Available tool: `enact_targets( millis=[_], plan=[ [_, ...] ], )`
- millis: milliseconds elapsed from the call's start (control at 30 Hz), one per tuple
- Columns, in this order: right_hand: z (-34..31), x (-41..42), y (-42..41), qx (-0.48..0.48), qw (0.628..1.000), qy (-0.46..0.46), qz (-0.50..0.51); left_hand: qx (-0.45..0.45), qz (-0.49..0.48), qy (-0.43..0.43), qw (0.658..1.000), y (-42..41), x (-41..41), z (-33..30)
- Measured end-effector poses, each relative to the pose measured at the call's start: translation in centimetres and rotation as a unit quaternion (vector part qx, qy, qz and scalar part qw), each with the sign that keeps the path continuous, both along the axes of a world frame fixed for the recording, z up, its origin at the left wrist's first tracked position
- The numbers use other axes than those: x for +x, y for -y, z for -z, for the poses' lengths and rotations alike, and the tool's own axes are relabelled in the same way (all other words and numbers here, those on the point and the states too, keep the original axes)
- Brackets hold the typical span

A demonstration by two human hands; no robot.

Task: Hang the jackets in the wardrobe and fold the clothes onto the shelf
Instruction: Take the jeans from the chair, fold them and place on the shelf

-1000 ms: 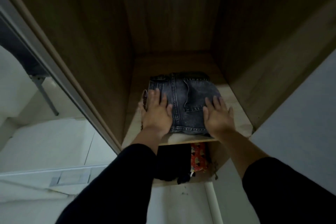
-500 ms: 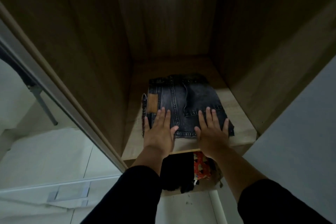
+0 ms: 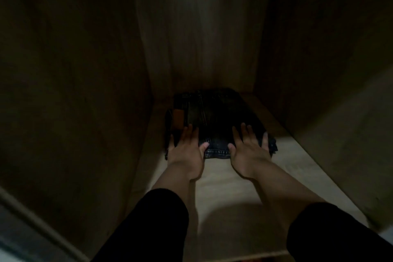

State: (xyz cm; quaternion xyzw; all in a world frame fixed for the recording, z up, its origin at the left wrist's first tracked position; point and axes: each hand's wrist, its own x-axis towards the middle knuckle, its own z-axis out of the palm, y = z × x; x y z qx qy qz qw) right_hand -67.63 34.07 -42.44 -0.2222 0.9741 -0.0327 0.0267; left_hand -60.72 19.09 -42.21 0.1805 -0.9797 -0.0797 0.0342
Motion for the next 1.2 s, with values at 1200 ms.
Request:
enact_targets(
  millis=[1200],
  plan=[
    [-22.5, 15.2, -5.1, 0.032, 0.989, 0.147, 0.011, 0.031, 0.024, 0.156, 0.987, -5.5, 16.5, -20.3]
  ],
)
